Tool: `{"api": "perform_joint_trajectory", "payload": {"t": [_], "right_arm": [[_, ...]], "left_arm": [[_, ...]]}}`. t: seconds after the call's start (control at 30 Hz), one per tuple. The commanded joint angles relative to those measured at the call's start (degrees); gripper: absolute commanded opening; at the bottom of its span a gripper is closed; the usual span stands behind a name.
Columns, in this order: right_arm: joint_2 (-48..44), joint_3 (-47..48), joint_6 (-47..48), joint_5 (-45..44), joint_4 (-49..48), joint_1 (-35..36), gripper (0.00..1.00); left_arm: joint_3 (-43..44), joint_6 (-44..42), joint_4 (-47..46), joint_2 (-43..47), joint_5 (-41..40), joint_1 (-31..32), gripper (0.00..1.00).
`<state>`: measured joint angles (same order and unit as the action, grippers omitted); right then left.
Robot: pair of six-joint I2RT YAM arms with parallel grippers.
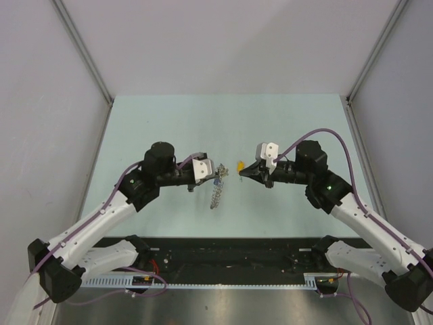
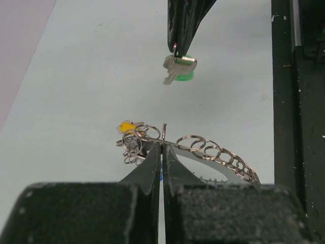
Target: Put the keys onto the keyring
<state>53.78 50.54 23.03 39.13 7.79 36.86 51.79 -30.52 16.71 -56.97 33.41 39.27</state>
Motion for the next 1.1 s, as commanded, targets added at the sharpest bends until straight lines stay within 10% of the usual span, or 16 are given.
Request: {"api": "perform_joint_trajectory", "payload": {"t": [0.0,1.07], "right_arm": [[2.03,-0.62,1.67,0.96,-2.51,1.98,0.0],[5.46,-1.59,4.22,-10.13,-7.18,11.13,0.0]], "left_arm": [[-2.83,-0.86,-5.37,3.35,5.0,0.28,0.0],[-6.79,1.87,-9.15,6.7,4.03,1.08,0.0]]}}
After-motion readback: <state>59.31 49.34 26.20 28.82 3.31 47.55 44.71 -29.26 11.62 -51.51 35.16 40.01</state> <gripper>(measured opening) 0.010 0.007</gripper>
